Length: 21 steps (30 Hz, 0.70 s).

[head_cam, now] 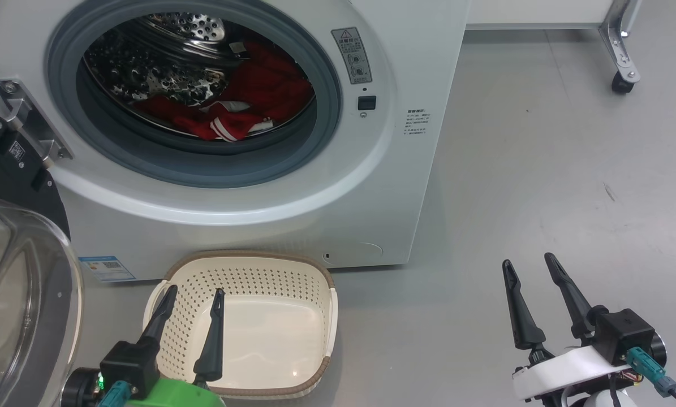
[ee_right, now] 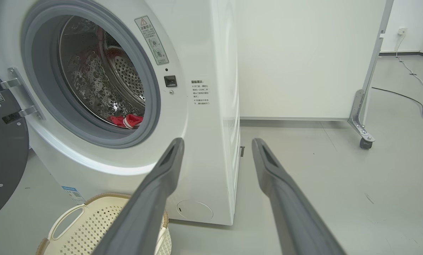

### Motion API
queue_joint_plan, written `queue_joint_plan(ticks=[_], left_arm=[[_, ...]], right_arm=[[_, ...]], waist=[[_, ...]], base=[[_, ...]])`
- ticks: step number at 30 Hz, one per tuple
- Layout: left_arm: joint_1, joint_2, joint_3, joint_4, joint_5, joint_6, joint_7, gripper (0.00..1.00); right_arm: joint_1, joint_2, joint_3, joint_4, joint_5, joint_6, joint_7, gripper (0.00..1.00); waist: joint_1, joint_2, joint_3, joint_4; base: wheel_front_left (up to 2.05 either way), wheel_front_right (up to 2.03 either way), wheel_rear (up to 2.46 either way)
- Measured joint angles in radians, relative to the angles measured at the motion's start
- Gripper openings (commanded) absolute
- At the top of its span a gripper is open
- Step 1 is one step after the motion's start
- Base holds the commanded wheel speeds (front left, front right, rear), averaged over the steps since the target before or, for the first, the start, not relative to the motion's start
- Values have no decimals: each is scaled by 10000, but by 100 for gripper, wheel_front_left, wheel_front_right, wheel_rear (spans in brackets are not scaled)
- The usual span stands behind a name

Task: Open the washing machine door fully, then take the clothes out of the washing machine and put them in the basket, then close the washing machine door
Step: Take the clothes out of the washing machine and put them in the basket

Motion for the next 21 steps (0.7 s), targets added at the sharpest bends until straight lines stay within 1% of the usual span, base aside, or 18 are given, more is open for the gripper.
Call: queue_joint_plan(ticks=[12, 21], left_arm=[[-67, -2, -15, -23, 4, 84, 13, 100], [-855, -102, -71, 190, -209, 86, 117, 100]], right_arm=[[-30, 0, 59, -201, -21, 0, 0, 100], [-412, -2, 119, -499, -163, 2, 0, 100]], waist=[[0, 0, 602, -26], [0, 0, 1558, -89]], base=[[0, 0, 0], [0, 0, 0]])
